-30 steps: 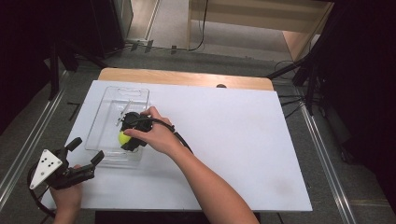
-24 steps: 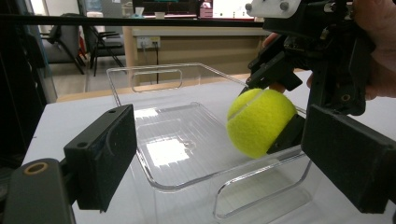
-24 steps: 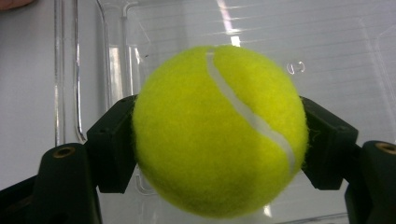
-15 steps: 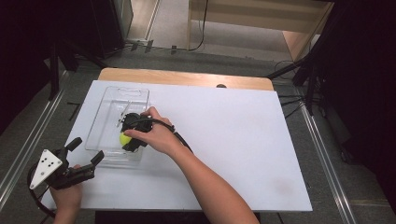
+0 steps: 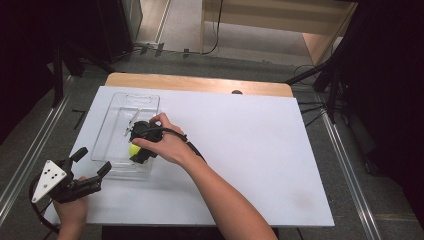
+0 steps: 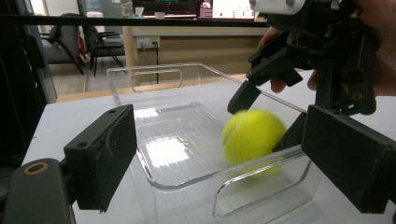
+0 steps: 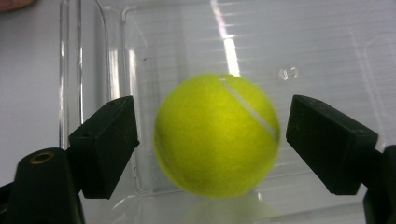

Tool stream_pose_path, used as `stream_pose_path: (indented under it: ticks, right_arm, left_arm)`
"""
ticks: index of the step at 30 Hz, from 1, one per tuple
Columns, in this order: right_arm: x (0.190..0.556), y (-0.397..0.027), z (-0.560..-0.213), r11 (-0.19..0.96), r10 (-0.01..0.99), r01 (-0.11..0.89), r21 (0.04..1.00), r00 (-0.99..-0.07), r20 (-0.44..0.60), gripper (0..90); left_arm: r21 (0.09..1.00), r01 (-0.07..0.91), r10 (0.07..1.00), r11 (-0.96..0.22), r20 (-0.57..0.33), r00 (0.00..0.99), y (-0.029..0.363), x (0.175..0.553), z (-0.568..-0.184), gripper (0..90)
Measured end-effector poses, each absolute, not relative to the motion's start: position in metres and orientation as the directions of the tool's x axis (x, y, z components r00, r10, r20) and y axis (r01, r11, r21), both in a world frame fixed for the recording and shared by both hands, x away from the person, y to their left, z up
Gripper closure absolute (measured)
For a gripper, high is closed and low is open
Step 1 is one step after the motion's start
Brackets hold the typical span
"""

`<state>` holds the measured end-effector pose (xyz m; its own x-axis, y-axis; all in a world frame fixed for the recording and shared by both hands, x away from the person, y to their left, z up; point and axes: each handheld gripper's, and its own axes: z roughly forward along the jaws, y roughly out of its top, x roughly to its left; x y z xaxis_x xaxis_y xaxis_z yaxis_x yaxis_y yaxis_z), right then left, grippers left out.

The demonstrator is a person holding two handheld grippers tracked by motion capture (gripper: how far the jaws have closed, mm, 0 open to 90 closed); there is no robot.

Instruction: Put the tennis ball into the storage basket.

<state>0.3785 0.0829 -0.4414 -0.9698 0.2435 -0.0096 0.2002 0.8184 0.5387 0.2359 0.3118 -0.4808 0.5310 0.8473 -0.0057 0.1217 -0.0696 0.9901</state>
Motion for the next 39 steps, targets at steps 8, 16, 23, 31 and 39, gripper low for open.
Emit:
stream_pose_path:
  ticks: [8, 16, 23, 31, 39]
  right_arm:
    - [0.378, 0.074, -0.432, 0.802, 0.258, 0.202, 0.563, -0.966, -0.021, 15.6]
    - [0.375, 0.067, -0.424, 0.779, 0.27, 0.206, 0.592, -0.963, -0.02, 11.3]
    - [0.374, 0.058, -0.417, 0.76, 0.281, 0.207, 0.617, -0.959, -0.024, 11.0]
    - [0.374, 0.045, -0.413, 0.742, 0.302, 0.212, 0.636, -0.953, -0.034, 9.5]
    - [0.373, 0.03, -0.414, 0.723, 0.33, 0.228, 0.652, -0.943, -0.036, 0.4]
  left_arm:
    - [0.99, 0.121, 0.847, -0.069, -0.006, 0.531, 0.311, 0.236, -0.481, 11.1]
    - [0.99, 0.123, 0.848, -0.071, -0.005, 0.531, 0.311, 0.236, -0.481, 11.1]
    - [0.99, 0.122, 0.848, -0.071, -0.005, 0.53, 0.311, 0.236, -0.481, 11.1]
    - [0.99, 0.123, 0.848, -0.07, -0.006, 0.53, 0.311, 0.236, -0.481, 11.1]
    - [0.989, 0.125, 0.848, -0.073, -0.004, 0.529, 0.311, 0.236, -0.481, 11.1]
